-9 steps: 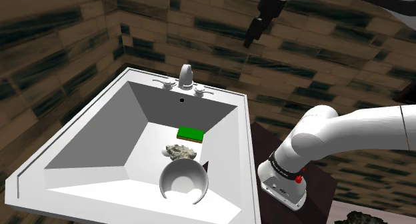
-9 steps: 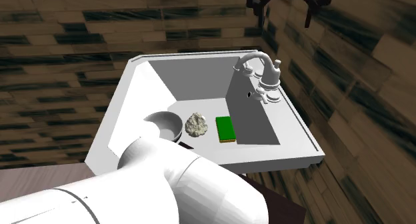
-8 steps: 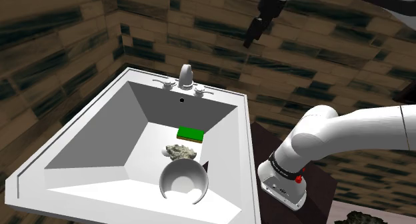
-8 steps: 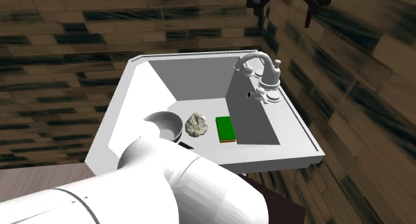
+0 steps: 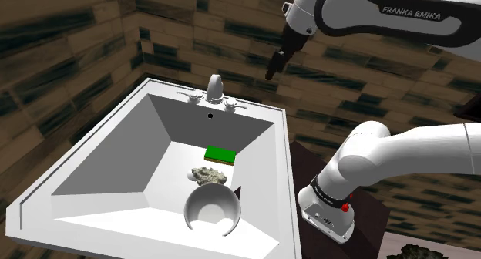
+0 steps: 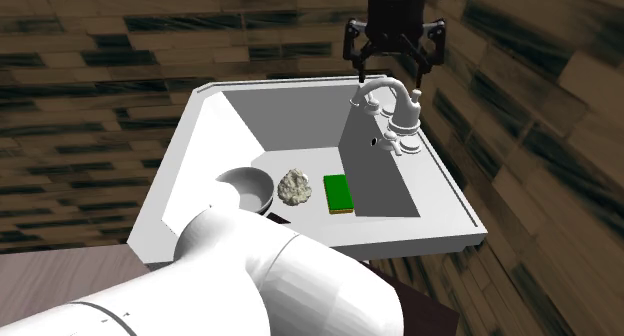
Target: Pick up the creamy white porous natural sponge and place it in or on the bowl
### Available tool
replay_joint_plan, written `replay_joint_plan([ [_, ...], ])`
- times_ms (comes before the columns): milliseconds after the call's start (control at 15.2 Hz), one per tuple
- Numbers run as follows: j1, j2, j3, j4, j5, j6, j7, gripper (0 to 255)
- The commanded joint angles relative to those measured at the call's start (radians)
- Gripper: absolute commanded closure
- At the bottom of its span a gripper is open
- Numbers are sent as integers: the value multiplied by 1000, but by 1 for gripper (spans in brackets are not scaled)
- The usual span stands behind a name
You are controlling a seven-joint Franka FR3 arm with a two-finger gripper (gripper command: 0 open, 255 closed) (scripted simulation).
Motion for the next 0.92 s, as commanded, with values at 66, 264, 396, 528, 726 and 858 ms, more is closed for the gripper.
replay_joint_plan([
  [66, 21, 18, 21, -79, 26, 103, 23, 0],
  [264, 43, 44, 43, -152, 53, 207, 45, 0],
  [396, 60, 70, 59, -196, 71, 280, 59, 0],
  [528, 77, 105, 76, -234, 90, 357, 73, 0],
  [726, 103, 174, 102, -280, 118, 479, 94, 0],
  [858, 121, 231, 121, -303, 136, 565, 108, 0],
])
